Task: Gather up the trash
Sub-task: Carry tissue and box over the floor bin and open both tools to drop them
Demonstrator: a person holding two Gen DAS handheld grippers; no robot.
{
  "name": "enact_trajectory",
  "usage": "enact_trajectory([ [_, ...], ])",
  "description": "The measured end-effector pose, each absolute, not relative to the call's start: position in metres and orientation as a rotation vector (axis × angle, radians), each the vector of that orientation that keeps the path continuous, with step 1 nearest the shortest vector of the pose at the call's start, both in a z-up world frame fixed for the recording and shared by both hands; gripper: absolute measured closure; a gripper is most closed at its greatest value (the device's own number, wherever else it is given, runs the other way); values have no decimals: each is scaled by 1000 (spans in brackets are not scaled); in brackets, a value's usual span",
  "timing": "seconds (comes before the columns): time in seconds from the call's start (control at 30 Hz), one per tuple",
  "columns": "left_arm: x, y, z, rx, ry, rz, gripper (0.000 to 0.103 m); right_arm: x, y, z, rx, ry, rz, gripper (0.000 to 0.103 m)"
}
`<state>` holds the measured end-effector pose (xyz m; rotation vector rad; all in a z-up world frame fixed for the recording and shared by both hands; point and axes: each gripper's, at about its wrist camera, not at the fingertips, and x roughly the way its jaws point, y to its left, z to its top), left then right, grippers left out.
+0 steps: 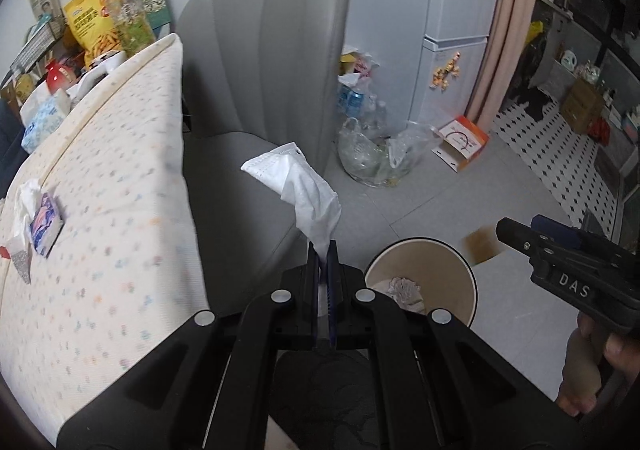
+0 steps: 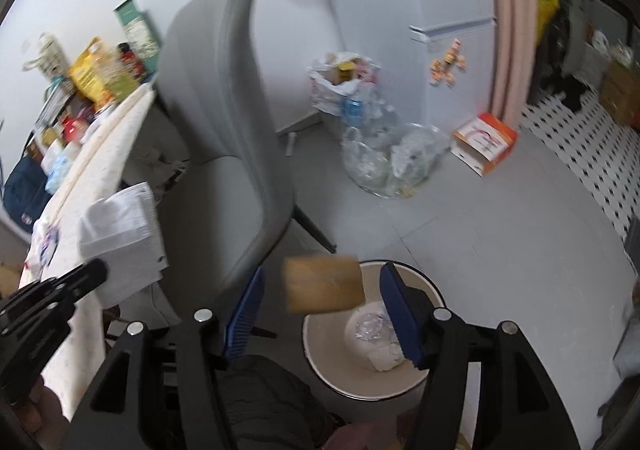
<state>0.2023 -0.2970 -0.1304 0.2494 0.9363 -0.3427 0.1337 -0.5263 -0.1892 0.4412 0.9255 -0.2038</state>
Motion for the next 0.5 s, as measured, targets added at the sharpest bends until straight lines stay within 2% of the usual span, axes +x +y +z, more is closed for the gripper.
enact_trajectory([
  [0.5, 196, -361, -166, 292, 1040, -476, 99, 76, -571, -198, 495, 911, -285, 35],
])
